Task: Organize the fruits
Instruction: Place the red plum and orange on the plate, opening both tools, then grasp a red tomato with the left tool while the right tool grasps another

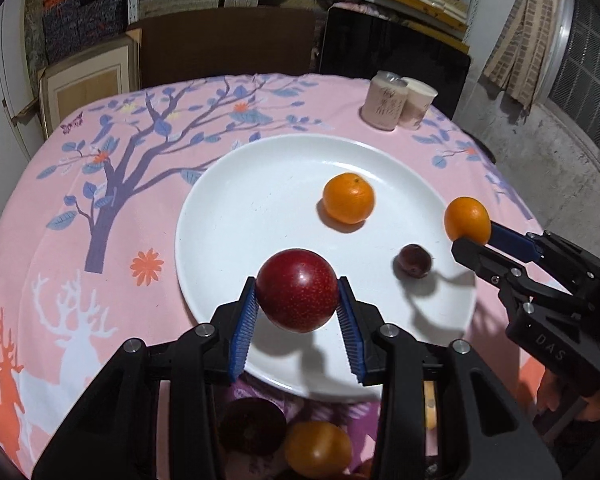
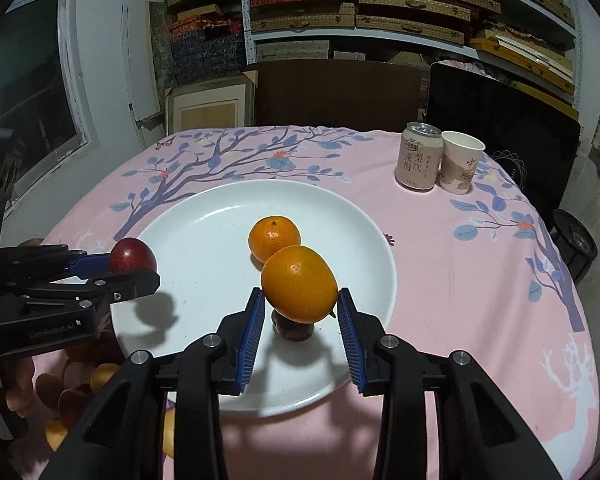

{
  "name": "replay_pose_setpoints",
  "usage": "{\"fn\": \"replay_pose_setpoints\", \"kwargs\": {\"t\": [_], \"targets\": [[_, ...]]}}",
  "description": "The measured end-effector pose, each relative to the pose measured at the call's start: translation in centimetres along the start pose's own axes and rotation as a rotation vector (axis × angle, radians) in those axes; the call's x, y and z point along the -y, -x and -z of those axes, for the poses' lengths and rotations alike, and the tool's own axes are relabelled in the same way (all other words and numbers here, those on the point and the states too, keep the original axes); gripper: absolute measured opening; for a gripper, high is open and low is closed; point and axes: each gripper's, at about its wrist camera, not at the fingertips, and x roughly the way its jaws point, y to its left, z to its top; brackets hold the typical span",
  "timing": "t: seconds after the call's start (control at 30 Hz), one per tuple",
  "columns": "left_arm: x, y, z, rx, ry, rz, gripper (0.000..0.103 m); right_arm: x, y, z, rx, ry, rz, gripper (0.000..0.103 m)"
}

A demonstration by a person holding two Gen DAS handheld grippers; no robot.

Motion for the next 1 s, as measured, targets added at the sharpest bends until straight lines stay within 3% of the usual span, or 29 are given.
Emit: {"fn": "replay_pose_setpoints", "kwargs": {"t": [0.03,0.07,0.13,0.3,0.4,0.7,0.9,1.0], "targets": [[-0.3,-0.5,-0.1,-0.017,0.014,0.006,0.044,-0.2,-0.3,-0.1,0.008,0.009,-0.001,0.041],[-0.8,-0.5,-0.1,-0.026,0.036,0.012,0.05,-0.4,-0.2,-0.2,0.022,0.016,0.003,0.051],[-1.4,0.4,-0.1,0.021,0.059,0.01,0.072,-0.7,0.4,-0.4,0.049,0.015,0.003,0.056],[-2.1,5.0,0.9,0.115,0.087,0.044,0.077,-0.4,2.9,0.4,0.048,-0.021,0.001,0.056],[-1.4,8.0,3.2,0.151,0.062,0.047,0.087,0.0,5.3,2.5,0.024,-0.049,-0.017,0.057],[2.3,14.8,15.0,0.152,-0.174,0.037,0.088,0.5,11.6,11.0,-0.021,-0.133,-0.099,0.062],[3.0,16.5,22.3,0.117,-0.225,0.024,0.088,-0.3,14.0,14.6,-0.03,-0.126,-0.104,0.062],[3.4,15.7,24.3,0.088,-0.233,0.015,0.088,-0.9,14.6,15.7,-0.037,-0.119,-0.105,0.062]]}}
